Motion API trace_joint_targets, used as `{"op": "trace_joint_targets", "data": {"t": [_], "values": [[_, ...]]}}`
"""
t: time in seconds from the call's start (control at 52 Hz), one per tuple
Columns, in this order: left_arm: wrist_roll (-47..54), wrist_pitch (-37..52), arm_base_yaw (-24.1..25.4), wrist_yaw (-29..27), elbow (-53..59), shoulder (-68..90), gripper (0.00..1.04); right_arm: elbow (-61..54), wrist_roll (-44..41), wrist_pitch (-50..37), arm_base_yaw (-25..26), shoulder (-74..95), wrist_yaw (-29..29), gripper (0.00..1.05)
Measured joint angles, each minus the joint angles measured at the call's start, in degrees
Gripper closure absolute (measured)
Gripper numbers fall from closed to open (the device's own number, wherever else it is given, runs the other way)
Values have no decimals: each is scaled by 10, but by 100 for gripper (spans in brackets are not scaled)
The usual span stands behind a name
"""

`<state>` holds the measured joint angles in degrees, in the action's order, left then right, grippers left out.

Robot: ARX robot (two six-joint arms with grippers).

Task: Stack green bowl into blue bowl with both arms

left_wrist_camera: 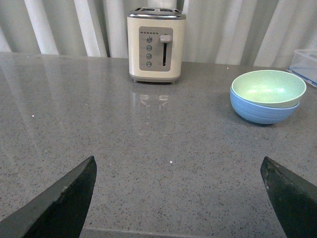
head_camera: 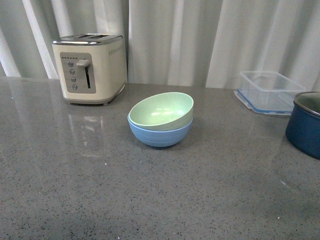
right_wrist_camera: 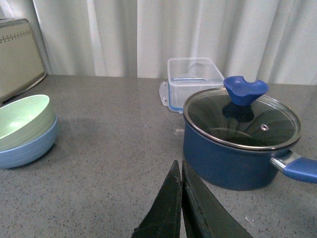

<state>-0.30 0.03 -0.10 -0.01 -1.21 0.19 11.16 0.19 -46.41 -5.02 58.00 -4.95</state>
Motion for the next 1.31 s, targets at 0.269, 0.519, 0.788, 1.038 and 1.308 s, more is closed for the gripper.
{"op": "trace_joint_targets", "data": {"t": [0.269, 0.519, 0.788, 1.038, 1.308], "values": [[0, 0, 0, 0, 0, 0, 7, -58, 0, 53, 49, -109, 47, 104], [0, 0, 0, 0, 0, 0, 7, -95, 0, 75, 49, -178, 49, 104], [0, 0, 0, 0, 0, 0, 7, -109, 0, 178, 49, -291, 49, 104], [0, 0, 0, 0, 0, 0, 7, -109, 0, 248, 49, -365, 49, 104], [0, 0, 0, 0, 0, 0, 7, -109, 0, 304, 49, -422, 49, 104]]}}
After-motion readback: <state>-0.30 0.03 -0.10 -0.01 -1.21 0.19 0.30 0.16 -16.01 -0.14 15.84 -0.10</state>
